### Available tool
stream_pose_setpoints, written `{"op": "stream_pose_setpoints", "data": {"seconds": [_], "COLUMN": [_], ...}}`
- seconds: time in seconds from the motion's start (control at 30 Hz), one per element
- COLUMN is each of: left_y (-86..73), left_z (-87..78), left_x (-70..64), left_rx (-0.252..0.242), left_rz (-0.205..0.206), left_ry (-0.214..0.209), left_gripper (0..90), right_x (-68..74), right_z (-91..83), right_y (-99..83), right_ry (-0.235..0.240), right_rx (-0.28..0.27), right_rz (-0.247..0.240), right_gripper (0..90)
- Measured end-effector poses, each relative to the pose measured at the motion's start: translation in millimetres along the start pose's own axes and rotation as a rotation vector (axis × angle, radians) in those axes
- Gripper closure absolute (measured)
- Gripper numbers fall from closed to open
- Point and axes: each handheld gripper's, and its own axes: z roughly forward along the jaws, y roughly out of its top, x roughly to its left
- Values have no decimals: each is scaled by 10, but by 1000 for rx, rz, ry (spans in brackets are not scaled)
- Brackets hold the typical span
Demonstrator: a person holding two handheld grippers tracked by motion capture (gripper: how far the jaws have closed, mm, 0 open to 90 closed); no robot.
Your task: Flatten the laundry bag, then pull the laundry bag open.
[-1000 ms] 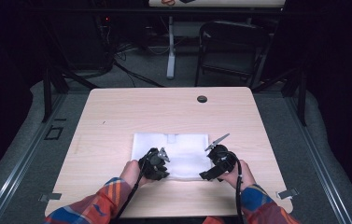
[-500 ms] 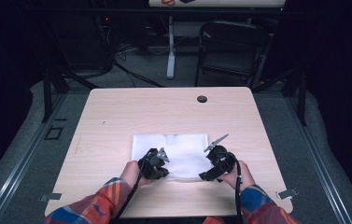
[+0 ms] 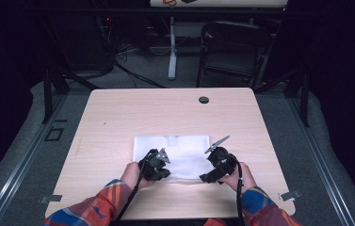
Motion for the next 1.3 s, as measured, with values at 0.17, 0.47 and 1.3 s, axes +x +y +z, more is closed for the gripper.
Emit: {"op": "stream_pose_setpoints", "data": {"seconds": [0.17, 0.47, 1.3], "left_y": [19, 37, 50], "left_z": [-45, -115, -168], "left_x": [-10, -6, -13], "left_rx": [-25, -56, -100], "left_rz": [-10, -35, -37], "left_ry": [8, 26, 38], "left_gripper": [880, 878, 879], "right_x": [82, 262, 408], "right_z": [-25, -56, 373], "right_y": [16, 43, 99], "right_ry": [5, 2, -75], "right_rx": [-28, -77, -59], "right_rz": [-23, -107, -204], "right_gripper": [261, 550, 900]}}
